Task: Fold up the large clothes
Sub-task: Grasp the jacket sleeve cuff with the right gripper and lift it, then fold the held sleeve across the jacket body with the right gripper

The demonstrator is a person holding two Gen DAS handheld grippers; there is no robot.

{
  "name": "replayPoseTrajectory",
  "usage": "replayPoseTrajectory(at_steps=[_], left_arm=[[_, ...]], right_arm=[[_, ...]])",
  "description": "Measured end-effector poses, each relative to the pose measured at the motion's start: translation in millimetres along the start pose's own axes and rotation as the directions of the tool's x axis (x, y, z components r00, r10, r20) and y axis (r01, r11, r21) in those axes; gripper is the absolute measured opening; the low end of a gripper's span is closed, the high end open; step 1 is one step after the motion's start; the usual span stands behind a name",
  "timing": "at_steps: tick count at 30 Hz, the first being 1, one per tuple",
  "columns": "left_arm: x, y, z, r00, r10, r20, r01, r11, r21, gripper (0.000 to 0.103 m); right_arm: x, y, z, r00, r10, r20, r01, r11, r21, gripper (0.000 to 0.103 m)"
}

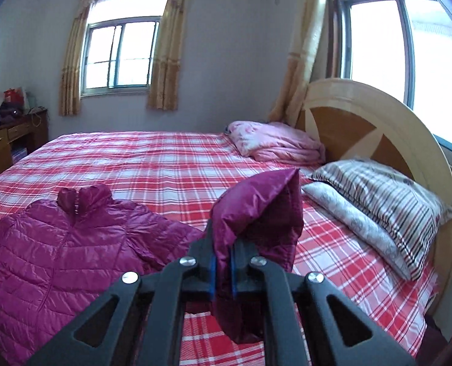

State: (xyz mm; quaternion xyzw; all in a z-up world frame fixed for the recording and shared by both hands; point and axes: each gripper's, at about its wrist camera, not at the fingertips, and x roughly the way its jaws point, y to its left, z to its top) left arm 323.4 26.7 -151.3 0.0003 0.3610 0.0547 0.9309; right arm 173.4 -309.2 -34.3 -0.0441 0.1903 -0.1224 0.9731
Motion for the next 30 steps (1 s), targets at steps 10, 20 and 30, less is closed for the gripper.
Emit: replayPoseTrajectory(at_steps=[10, 20, 30], left_arm=[[-7.0, 17.6, 3.5, 1.000, -0.005, 0.015, 0.006, 1.000, -0.021, 0.102], [-4.2, 38.3, 4.2, 1.000, 0.018, 0.014, -0.017, 0.999, -0.040, 0.102], [7.3, 61.4, 7.7, 0.997, 0.079, -0.006, -0.079, 0.995, -0.053, 0.102]], right_arm=[[-13.4, 88.2, 16.2, 0.993, 0.081, 0.087, -0.061, 0.974, -0.217, 0.009], [0.2, 177.0, -4.5, 0.978, 0.199, 0.056, -0.168, 0.925, -0.342, 0.008], [35.9, 262.8, -58.3, 0.942, 0.325, -0.079, -0.332, 0.879, -0.341, 0.008]])
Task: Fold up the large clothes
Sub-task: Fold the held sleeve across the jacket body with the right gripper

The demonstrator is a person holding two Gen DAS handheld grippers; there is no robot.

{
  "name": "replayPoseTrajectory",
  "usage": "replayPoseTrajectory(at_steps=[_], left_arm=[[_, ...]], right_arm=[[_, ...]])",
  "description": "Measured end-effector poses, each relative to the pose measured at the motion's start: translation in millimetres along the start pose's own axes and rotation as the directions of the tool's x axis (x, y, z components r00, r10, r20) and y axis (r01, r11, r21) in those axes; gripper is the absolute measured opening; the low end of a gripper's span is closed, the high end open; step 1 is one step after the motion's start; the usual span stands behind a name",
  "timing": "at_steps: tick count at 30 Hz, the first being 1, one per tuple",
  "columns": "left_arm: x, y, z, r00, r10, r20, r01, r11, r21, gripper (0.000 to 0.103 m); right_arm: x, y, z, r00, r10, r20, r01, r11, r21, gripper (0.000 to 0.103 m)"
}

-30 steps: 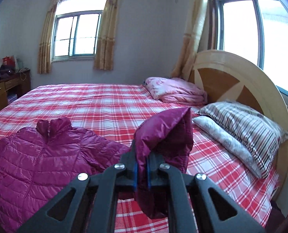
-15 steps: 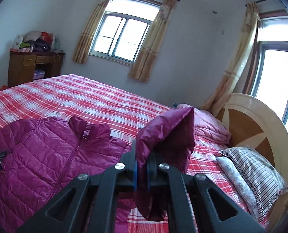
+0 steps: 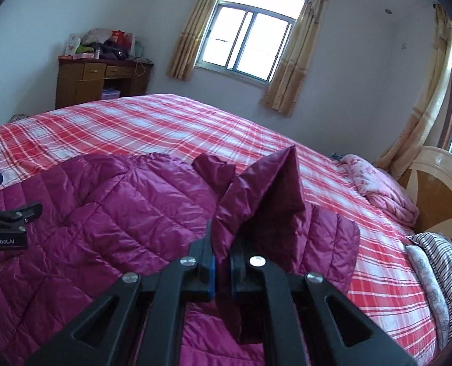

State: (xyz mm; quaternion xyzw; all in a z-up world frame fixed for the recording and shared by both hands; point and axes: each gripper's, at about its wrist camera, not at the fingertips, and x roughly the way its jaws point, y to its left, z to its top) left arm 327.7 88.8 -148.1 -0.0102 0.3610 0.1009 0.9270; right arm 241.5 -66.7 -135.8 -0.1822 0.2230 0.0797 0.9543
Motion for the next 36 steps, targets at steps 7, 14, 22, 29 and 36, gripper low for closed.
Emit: replayPoseTrajectory(at_steps=[7, 14, 22, 29, 36], left_arm=[[2.9, 2.3, 3.1, 1.000, 0.019, -0.003, -0.019, 1.000, 0.007, 0.102], [-3.6, -6.3, 10.2, 1.000, 0.016, 0.009, -0.016, 1.000, 0.020, 0.102], [-21.9, -33.7, 30.2, 0.998, -0.025, 0.062, 0.022, 0.999, 0.037, 0.102], [-33.8, -68.9, 35.4, 0.995, -0.067, 0.079, 0.061, 0.996, 0.070, 0.102], [-31.3, -112.6, 38.0, 0.992, -0.098, 0.076, 0.087, 0.987, 0.138, 0.102]], right_arm=[[21.1, 30.7, -27.1, 0.992, 0.092, -0.089, -0.093, 0.996, -0.006, 0.008], [12.9, 35.1, -39.5, 0.961, 0.242, -0.137, -0.243, 0.970, 0.006, 0.072], [-41.1, -28.3, -43.5, 0.962, 0.273, -0.015, -0.267, 0.949, 0.166, 0.078], [-25.2, -73.8, -55.3, 0.979, 0.192, -0.071, -0.162, 0.938, 0.307, 0.049], [18.4, -76.0, -73.4, 0.953, 0.218, -0.211, -0.134, 0.927, 0.351, 0.042]])
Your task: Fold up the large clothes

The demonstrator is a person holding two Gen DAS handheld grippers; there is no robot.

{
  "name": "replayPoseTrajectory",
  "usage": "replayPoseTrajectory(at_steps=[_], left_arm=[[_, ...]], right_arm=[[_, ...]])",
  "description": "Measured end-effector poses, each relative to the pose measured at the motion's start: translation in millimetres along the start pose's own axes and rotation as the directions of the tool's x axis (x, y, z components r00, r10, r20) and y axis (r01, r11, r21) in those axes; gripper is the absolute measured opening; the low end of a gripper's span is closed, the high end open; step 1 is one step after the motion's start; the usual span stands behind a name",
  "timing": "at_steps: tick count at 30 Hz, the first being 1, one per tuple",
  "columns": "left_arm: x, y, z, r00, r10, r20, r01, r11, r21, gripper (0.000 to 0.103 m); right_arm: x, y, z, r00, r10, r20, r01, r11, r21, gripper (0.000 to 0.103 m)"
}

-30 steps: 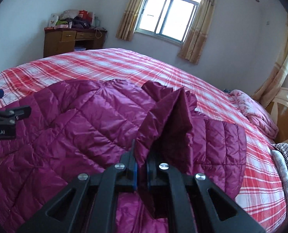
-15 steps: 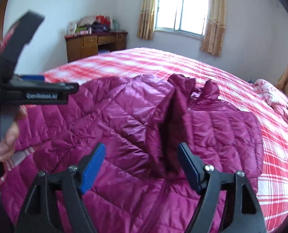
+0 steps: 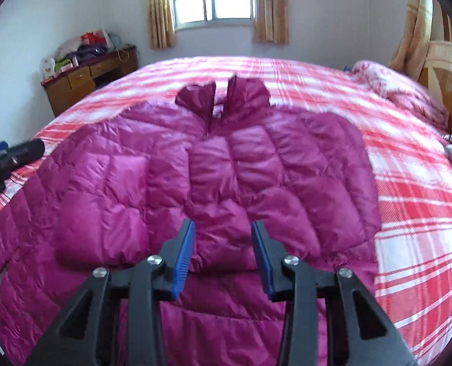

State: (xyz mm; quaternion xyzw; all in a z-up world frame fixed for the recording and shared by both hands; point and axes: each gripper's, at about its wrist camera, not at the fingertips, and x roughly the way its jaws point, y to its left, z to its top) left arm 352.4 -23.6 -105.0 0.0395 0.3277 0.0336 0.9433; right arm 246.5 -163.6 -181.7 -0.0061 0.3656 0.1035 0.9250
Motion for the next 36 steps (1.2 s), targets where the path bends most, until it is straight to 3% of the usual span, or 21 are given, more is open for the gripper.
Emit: replayPoseTrajectory(at_steps=[2, 5, 8, 10, 13, 17, 22, 25, 29, 33, 36], left_arm=[[8.8, -17.6, 1.1, 0.999, -0.029, -0.016, 0.029, 0.998, 0.053, 0.102], [33.0, -36.2, -11.9, 0.998, 0.057, -0.017, -0.055, 0.992, 0.116, 0.102], [68.4, -39.0, -33.1, 0.988, 0.113, -0.110, -0.096, 0.984, 0.147, 0.102], [79.1, -33.9, -42.2, 0.986, 0.097, -0.139, -0.079, 0.989, 0.128, 0.102], [73.3, -26.7, -37.5, 0.985, 0.087, -0.146, -0.073, 0.993, 0.098, 0.102], [37.9, -18.0, -12.3, 0.997, 0.056, -0.051, -0.055, 0.998, 0.030, 0.102], [17.8, -26.5, 17.0, 1.000, -0.007, 0.015, 0.007, 1.000, -0.013, 0.102], [41.0, -44.7, 8.1, 0.999, -0.006, -0.035, 0.007, 1.000, 0.023, 0.102], [89.9, -64.6, -30.9, 0.986, 0.059, -0.153, -0.042, 0.992, 0.117, 0.102], [93.7, -60.3, -33.8, 0.986, 0.030, -0.164, -0.017, 0.996, 0.084, 0.102], [99.0, -55.2, -34.3, 0.982, -0.001, -0.187, 0.011, 0.999, 0.052, 0.102]], right_arm=[[8.1, -0.1, -4.3, 0.999, -0.007, -0.041, 0.007, 1.000, -0.014, 0.042], [11.6, 0.6, -7.9, 0.998, -0.018, -0.065, 0.014, 0.999, -0.050, 0.042], [9.1, -7.8, -5.5, 0.995, 0.008, -0.099, -0.014, 0.998, -0.058, 0.042], [0.5, -18.6, -1.5, 0.996, 0.012, -0.084, -0.016, 0.999, -0.038, 0.042], [-11.9, -45.9, 11.8, 0.999, -0.044, 0.004, 0.043, 0.997, 0.058, 0.042], [-3.7, -82.8, 20.2, 0.992, -0.126, -0.002, 0.125, 0.979, 0.164, 0.042], [24.6, -82.7, 5.2, 0.985, -0.151, -0.083, 0.159, 0.982, 0.098, 0.042], [22.5, -79.8, 2.2, 0.983, -0.163, -0.084, 0.169, 0.983, 0.071, 0.042], [14.3, -94.5, 10.1, 0.988, -0.142, -0.067, 0.149, 0.983, 0.111, 0.041], [-0.2, -112.9, 31.0, 0.982, -0.189, 0.022, 0.180, 0.961, 0.209, 0.041], [8.3, -120.2, 47.4, 0.981, -0.189, 0.036, 0.173, 0.949, 0.262, 0.041]])
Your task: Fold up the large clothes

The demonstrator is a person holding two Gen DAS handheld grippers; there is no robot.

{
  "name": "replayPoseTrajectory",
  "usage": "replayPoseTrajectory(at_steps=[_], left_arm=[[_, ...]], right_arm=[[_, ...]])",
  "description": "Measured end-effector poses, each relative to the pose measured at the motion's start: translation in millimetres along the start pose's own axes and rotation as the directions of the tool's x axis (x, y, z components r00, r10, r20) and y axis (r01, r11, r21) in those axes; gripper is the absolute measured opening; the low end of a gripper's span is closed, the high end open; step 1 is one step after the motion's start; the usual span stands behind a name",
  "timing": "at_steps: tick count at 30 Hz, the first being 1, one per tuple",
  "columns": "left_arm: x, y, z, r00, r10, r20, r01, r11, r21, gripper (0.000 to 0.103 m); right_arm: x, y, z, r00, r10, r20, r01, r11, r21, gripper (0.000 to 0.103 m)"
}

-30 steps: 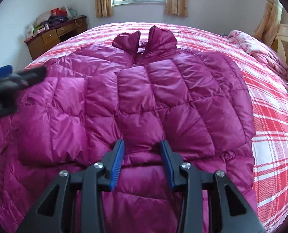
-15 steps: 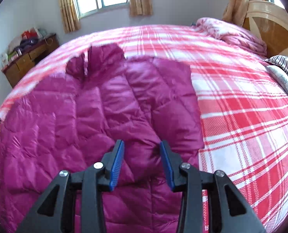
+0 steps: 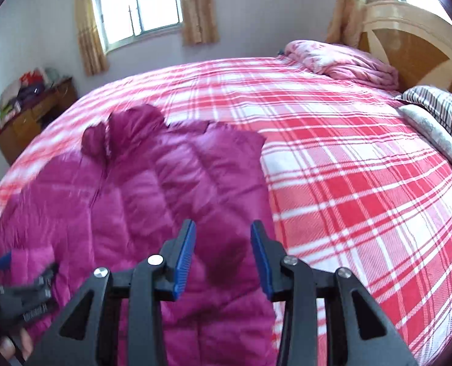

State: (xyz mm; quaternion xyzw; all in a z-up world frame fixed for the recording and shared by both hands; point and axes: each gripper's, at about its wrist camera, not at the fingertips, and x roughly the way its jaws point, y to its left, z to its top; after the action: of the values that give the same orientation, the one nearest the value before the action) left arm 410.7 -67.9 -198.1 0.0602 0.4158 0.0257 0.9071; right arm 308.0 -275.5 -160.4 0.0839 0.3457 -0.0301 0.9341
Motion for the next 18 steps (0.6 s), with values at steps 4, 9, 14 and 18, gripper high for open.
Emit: replayPoseTrajectory(at_steps=[4, 9, 14, 18], left_arm=[[5.4, 7.4, -0.2, 0.999, -0.045, -0.021, 0.045, 0.998, -0.045, 0.102], [7.0, 11.2, -2.5, 0.997, -0.078, -0.020, 0.076, 0.994, -0.078, 0.102], [8.2, 7.4, -3.4, 0.998, -0.062, -0.023, 0.060, 0.996, -0.070, 0.102], [10.1, 10.1, -3.4, 0.997, -0.076, -0.024, 0.074, 0.994, -0.081, 0.102]], right_arm=[[23.9, 3.4, 10.7, 1.000, 0.010, -0.019, -0.010, 1.000, 0.000, 0.041], [61.6, -3.7, 0.8, 0.993, 0.010, -0.119, -0.008, 1.000, 0.020, 0.041], [61.5, -1.0, -1.0, 0.992, -0.009, -0.127, 0.009, 1.000, -0.005, 0.041], [37.9, 7.2, 1.8, 0.994, -0.022, -0.103, 0.020, 1.000, -0.021, 0.041]])
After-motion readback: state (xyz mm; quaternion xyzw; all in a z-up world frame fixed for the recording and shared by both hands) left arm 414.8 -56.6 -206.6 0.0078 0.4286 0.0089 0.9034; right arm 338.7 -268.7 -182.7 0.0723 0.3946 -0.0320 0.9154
